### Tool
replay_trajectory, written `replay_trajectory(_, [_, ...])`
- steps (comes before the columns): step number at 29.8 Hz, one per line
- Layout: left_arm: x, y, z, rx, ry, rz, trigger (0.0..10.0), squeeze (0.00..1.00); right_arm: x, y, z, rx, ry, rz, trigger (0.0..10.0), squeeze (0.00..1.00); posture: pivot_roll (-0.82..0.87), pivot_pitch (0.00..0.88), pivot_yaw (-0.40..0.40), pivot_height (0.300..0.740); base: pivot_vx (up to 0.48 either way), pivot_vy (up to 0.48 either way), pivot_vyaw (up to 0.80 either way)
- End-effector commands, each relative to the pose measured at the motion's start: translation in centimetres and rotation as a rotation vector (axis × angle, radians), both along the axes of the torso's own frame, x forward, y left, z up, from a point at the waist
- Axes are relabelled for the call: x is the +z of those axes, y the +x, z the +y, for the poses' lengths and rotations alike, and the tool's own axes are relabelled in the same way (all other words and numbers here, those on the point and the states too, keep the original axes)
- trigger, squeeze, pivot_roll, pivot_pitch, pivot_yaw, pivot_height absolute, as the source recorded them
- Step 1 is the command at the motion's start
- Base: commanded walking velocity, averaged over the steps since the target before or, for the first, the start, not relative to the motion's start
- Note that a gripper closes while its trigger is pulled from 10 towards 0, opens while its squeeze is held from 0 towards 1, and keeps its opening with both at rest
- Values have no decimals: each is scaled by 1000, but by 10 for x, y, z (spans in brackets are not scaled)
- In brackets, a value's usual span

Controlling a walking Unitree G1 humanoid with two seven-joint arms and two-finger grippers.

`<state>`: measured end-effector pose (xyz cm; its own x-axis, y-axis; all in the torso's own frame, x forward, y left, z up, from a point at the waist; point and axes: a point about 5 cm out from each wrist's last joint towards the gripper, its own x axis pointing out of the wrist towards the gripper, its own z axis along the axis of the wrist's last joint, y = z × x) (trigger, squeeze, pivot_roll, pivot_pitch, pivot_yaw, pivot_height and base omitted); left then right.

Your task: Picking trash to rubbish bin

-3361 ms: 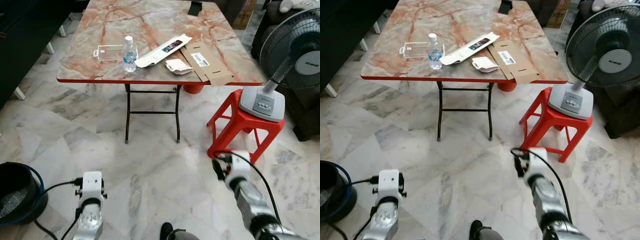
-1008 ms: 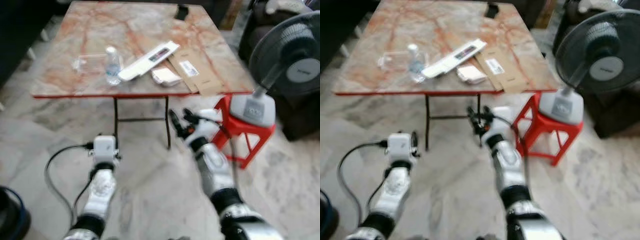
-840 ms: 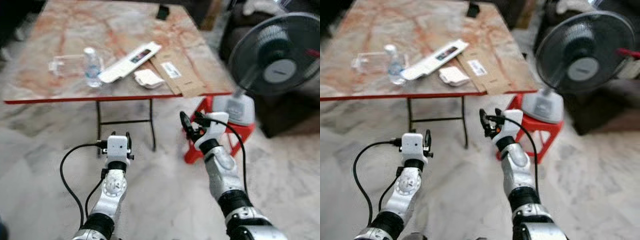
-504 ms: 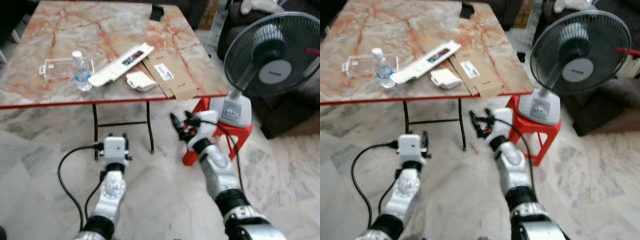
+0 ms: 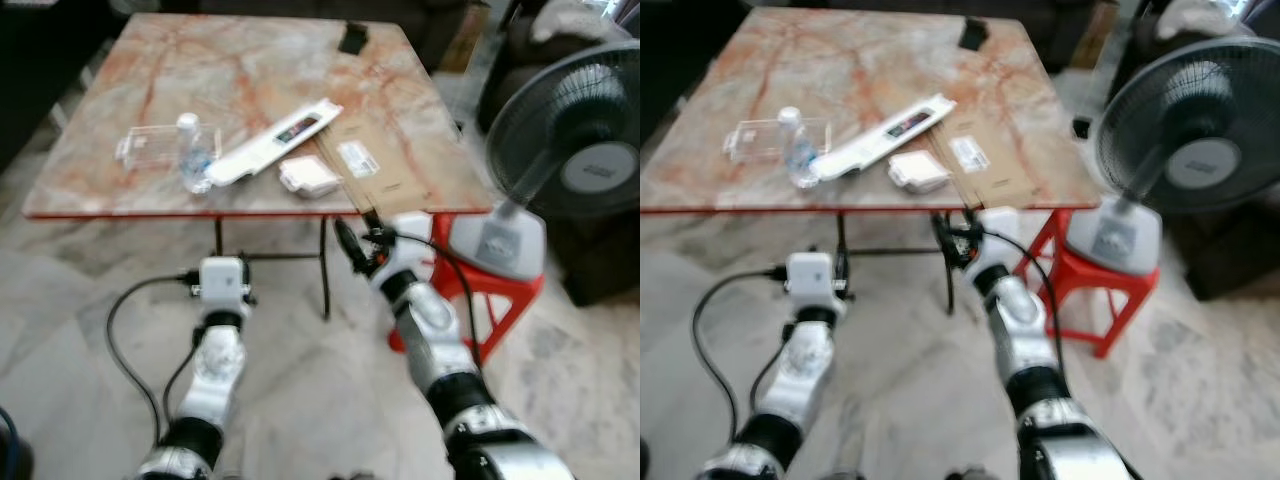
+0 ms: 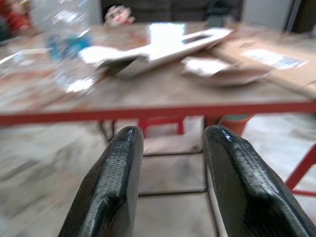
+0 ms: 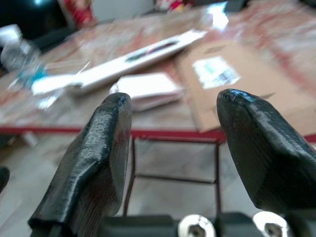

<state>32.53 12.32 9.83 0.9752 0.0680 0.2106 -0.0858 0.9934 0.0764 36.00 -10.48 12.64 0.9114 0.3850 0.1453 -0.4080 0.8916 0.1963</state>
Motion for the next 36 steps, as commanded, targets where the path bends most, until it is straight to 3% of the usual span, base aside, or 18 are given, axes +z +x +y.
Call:
replay_trajectory(1, [3, 1, 11, 24, 25, -13, 10000, 0, 4, 1, 14, 31, 19, -3, 10000, 0, 66, 139, -129, 740, 281, 0, 0])
replay_trajectory(8, [10, 0, 19, 14, 73, -39, 10000, 0, 1, 3, 8, -15, 41, 19, 10000, 0, 91, 145, -96, 740, 280, 0, 0])
replay_trajectory(13, [16, 0, 24, 15, 83, -55, 10000, 0, -4, 2, 15, -23, 37, 46, 10000, 0, 105, 152, -67, 740, 282, 0, 0])
replay_trajectory(21, [19, 3, 17, -5, 81, -60, 10000, 0, 2, 3, 18, -19, -2, 6, 10000, 0, 90, 151, -72, 740, 281, 0, 263])
replay_trajectory(25, [22, 3, 10, -17, 72, -62, 10000, 0, 1, 3, 18, -27, 38, 18, 10000, 0, 97, 155, -70, 740, 281, 0, 400])
replay_trajectory(36, [22, 2, 9, -24, 82, -64, 10000, 0, 1, 2, 23, -9, 5, 6, 10000, 0, 100, 156, -74, 740, 280, 0, 333])
